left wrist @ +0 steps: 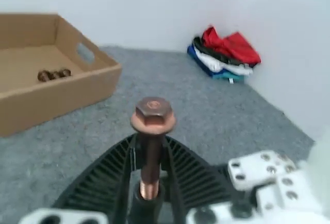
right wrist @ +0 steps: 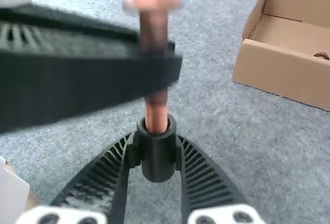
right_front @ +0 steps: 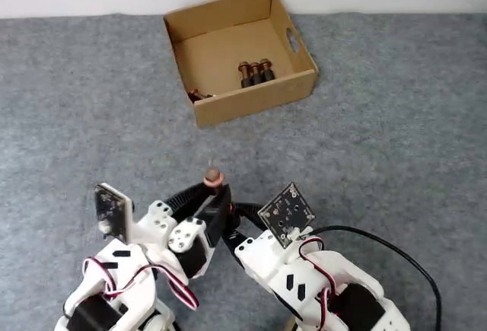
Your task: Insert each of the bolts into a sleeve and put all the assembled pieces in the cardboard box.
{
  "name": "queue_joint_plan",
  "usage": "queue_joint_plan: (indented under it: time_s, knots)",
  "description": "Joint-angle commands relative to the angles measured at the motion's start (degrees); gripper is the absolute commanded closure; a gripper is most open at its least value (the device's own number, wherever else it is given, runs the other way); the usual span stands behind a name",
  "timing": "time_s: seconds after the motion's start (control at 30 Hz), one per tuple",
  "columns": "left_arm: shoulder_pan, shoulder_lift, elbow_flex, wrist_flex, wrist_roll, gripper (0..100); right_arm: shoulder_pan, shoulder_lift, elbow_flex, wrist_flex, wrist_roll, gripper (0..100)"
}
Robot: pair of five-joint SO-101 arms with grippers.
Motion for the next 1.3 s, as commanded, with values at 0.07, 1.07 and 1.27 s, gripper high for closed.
queue_joint_plan:
  time_s: [0.07, 1.07, 1.27]
  knots:
    - [2.2, -0.4, 1.2, 2.5, -1.8, 99, 0.0, -0.6, -0.5, -1.6, 0.8, 99.0]
    - [-6.2, -0.3, -0.8, 9.7, -14.7, 78, 0.0, -0.6, -0.4, -1.4, 0.6, 99.0]
    - [-6.2, -0.3, -5.0, 9.7, -14.5, 78, 1.1, -0.6, 0.4, -1.4, 0.4, 99.0]
